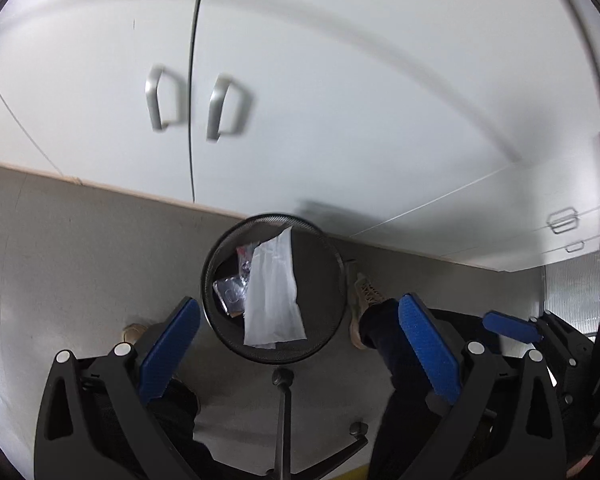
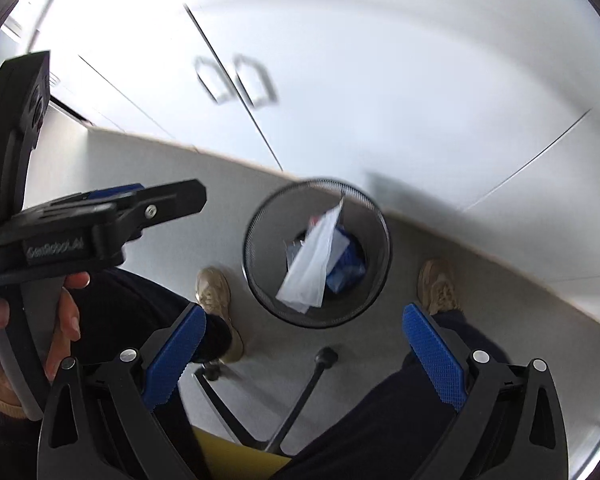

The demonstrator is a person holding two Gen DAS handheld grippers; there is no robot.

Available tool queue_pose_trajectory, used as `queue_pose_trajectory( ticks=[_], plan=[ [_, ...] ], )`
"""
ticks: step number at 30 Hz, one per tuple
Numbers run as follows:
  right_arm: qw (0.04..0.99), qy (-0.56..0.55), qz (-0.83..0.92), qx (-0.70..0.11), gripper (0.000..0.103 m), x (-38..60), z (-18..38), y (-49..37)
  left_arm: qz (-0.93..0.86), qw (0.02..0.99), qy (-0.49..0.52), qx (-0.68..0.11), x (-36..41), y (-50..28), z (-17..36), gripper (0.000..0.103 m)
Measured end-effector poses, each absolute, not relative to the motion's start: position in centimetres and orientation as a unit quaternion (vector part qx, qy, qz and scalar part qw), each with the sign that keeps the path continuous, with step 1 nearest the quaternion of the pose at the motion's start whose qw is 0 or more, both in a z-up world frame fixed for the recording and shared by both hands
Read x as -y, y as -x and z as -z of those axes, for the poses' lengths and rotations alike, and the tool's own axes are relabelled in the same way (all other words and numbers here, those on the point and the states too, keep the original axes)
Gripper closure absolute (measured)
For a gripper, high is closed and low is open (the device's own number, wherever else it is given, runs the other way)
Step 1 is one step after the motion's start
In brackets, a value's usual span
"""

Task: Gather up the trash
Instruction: 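Raise both open tools away from the wastebasket toward the counter, then grasp the clear plastic bag with the left gripper while the right gripper grasps the Colgate box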

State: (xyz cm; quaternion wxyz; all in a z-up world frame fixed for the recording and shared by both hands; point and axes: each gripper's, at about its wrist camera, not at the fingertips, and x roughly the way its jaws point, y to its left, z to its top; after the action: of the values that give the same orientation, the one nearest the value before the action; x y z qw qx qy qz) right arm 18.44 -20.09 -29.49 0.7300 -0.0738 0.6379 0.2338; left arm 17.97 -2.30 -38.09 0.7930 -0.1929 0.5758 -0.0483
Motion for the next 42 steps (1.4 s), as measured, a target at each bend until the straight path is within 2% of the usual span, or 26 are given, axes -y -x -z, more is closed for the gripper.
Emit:
queue_pose_trajectory(
  ticks=[11, 22, 33, 42],
  plan=[
    [0.808, 0.069, -0.258, -0.525, 0.003, 23.1, 16.4, -15.4, 0.063, 0.874, 0.158, -0.454, 4.0, -13.6, 21.5, 0.004],
    [0.862, 0.052, -0.255, -0.434, 0.003, 27.6, 6.9, -17.1, 0.066, 0.916, 0.106, -0.382, 6.2, -15.9, 10.2, 0.004],
    [0.901, 0.04, -0.238, -0.361, 0.003, 31.3, 1.1, -27.0, 0.088, 0.931, 0.065, -0.35, 7.1, -28.2, 5.0, 0.004],
    [0.898, 0.029, -0.254, -0.358, 0.003, 32.1, 1.5, -38.7, 0.096, 0.927, 0.035, -0.362, 9.4, -42.2, 5.1, 0.005]
  ],
)
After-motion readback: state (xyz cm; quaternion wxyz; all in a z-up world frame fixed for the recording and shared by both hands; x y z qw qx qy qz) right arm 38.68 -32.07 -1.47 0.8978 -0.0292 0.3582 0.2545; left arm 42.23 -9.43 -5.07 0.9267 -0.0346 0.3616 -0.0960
